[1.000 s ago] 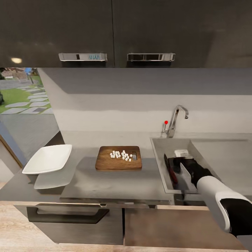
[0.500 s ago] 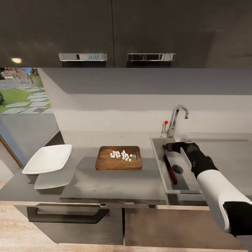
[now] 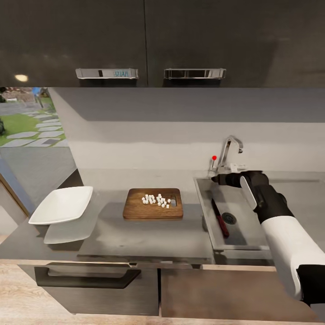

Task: In the kitchen, take the Vidalia onion out of the sink, dice it on the chopping board with the paring knife, put the diced onion into the bowl on the countertop, then place both the paring knife and the chopping board into the sink.

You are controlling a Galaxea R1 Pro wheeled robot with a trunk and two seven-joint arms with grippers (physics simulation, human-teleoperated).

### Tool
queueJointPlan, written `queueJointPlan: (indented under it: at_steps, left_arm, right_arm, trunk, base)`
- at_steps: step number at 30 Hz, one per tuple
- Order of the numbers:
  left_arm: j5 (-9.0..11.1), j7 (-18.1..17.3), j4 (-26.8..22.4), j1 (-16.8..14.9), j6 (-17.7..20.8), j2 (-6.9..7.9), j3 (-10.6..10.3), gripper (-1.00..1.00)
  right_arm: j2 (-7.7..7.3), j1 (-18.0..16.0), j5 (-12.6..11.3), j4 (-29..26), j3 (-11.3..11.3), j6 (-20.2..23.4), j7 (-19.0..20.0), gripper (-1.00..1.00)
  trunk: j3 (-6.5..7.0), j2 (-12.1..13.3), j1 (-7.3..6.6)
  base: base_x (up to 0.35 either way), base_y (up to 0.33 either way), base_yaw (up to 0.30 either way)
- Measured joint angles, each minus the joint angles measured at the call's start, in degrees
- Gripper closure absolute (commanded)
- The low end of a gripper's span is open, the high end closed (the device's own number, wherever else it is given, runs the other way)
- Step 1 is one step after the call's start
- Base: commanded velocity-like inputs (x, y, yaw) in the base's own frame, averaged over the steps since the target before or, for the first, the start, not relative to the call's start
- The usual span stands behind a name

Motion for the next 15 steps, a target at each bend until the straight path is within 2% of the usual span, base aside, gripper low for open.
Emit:
queueJointPlan:
  at_steps: [15]
  left_arm:
    - [0.0, 0.0, 0.0, 0.0, -0.3, -0.02, 0.0, -1.00]
  right_arm:
    - [-0.57, 0.0, 0.1, 0.5, 0.0, -0.1, 0.2, -1.00]
  trunk:
    - [0.00, 0.0, 0.00]
  base:
    - [0.000, 0.000, 0.000]
